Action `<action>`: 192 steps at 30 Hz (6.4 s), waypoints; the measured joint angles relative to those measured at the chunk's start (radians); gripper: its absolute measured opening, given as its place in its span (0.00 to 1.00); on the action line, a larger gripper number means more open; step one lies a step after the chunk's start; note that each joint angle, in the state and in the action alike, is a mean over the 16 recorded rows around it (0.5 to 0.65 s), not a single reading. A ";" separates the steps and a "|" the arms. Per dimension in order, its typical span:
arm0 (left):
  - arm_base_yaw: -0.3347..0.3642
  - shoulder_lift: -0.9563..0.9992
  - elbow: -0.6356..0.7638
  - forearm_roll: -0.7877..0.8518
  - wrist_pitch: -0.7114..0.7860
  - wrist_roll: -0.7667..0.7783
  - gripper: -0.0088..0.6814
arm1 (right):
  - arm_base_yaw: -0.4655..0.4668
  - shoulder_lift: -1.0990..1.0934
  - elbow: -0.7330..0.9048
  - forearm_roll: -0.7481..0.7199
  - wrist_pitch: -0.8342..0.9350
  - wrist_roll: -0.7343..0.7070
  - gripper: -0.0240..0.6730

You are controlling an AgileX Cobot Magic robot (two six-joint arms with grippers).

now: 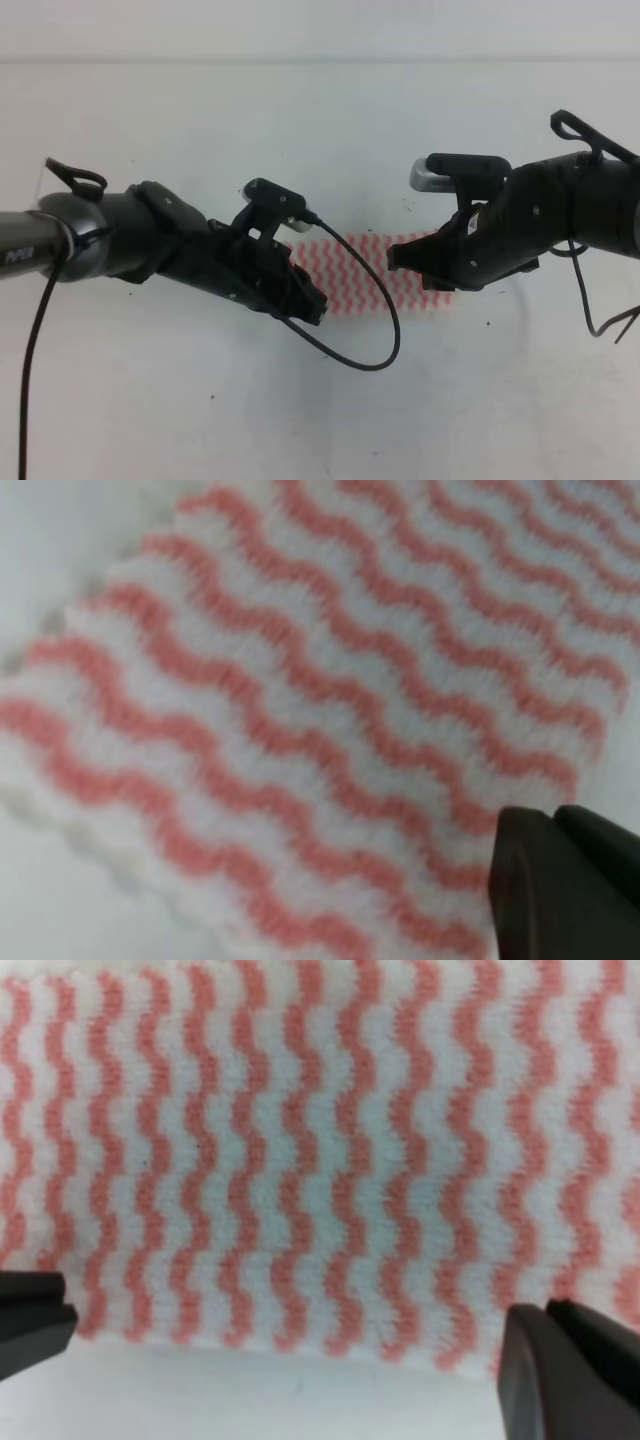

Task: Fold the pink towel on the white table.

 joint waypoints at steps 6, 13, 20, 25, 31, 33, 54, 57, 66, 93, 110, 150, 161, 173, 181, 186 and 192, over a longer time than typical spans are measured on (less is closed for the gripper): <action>-0.001 -0.010 -0.016 -0.060 0.012 0.040 0.01 | -0.030 -0.004 0.000 -0.010 0.007 0.003 0.01; -0.018 0.001 -0.027 -0.166 0.011 0.120 0.01 | -0.087 -0.008 0.000 -0.020 0.031 0.005 0.01; -0.056 0.055 -0.042 -0.226 -0.016 0.183 0.01 | -0.126 -0.009 0.000 -0.019 0.051 0.004 0.01; -0.079 0.091 -0.065 -0.229 -0.025 0.194 0.01 | -0.127 -0.011 0.001 -0.016 0.053 0.002 0.01; -0.090 0.116 -0.110 -0.227 -0.017 0.198 0.01 | -0.127 -0.011 0.001 -0.015 0.048 0.001 0.01; -0.091 0.119 -0.127 -0.228 -0.015 0.198 0.00 | -0.127 -0.011 0.001 -0.015 0.045 0.001 0.01; -0.104 0.193 -0.217 -0.194 0.022 0.177 0.00 | -0.127 -0.010 0.000 -0.019 0.022 0.001 0.01; -0.106 0.196 -0.217 -0.177 0.036 0.165 0.00 | -0.127 -0.010 0.000 -0.019 0.022 0.001 0.01; -0.110 0.206 -0.217 -0.137 0.079 0.132 0.00 | -0.127 -0.010 0.000 -0.020 0.022 0.001 0.01; -0.024 0.045 -0.214 0.140 0.081 -0.136 0.01 | -0.127 -0.008 -0.105 0.027 0.210 0.001 0.09; 0.043 0.101 -0.213 0.179 0.120 -0.176 0.01 | -0.126 0.026 -0.137 0.106 0.259 -0.031 0.47; 0.099 0.166 -0.213 0.071 0.206 -0.086 0.01 | -0.104 0.138 -0.187 0.107 0.231 -0.050 0.46; 0.099 0.170 -0.213 0.072 0.210 -0.087 0.01 | -0.104 0.160 -0.187 0.107 0.220 -0.050 0.46; 0.099 0.171 -0.213 0.072 0.219 -0.088 0.01 | -0.104 0.169 -0.189 0.107 0.206 -0.050 0.46; 0.099 0.171 -0.213 0.072 0.224 -0.087 0.01 | -0.104 0.174 -0.191 0.107 0.216 -0.050 0.46; 0.099 0.171 -0.213 0.072 0.225 -0.087 0.01 | -0.105 0.175 -0.192 0.107 0.224 -0.050 0.45; 0.099 0.170 -0.213 0.072 0.226 -0.085 0.01 | -0.106 0.180 -0.194 0.107 0.234 -0.050 0.43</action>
